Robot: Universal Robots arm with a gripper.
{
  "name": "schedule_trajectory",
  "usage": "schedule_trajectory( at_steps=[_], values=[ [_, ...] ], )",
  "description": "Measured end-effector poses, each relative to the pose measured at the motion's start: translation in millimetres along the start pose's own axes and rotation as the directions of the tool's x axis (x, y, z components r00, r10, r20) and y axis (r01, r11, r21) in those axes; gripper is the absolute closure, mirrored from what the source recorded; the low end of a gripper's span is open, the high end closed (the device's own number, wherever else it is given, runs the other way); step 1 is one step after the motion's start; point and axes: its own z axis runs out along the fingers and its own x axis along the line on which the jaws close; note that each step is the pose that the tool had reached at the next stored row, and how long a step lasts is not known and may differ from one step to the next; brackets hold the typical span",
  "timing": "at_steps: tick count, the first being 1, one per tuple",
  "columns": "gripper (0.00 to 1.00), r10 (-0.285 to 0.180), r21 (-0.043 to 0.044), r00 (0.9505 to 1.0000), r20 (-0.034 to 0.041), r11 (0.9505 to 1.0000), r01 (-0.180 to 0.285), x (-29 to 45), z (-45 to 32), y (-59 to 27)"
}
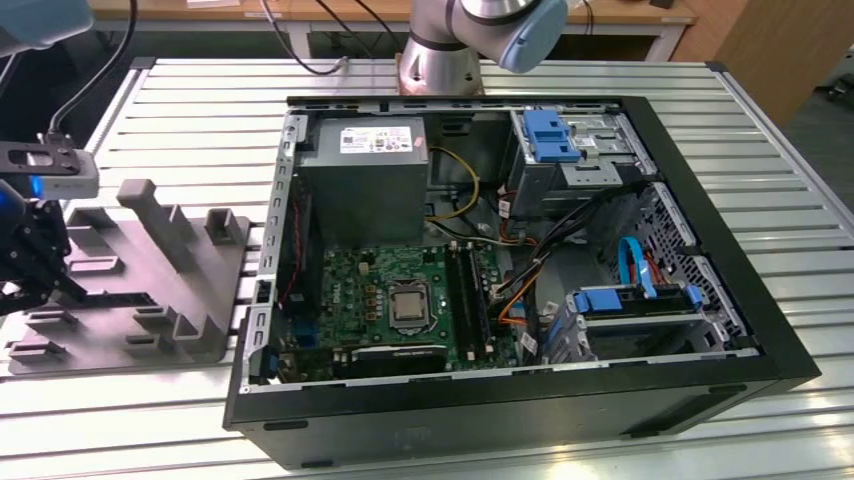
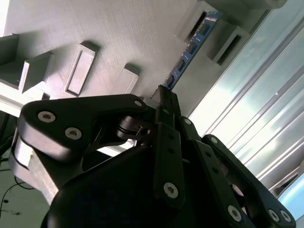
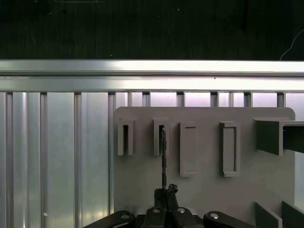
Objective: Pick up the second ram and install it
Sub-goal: 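Pick up the second ram and move it above second insertion slot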
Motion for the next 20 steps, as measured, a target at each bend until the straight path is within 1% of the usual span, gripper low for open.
schedule_trajectory(
  at_steps=[10, 20],
  values=[
    [0.89, 0.000, 0.0004, 1.0000, -0.0003, 1.0000, 0.000, -0.3, -9.4, -0.3],
    [0.89, 0.000, 0.0004, 1.0000, -0.0040, 1.0000, 0.000, -1.0, -22.8, -0.6]
  ],
)
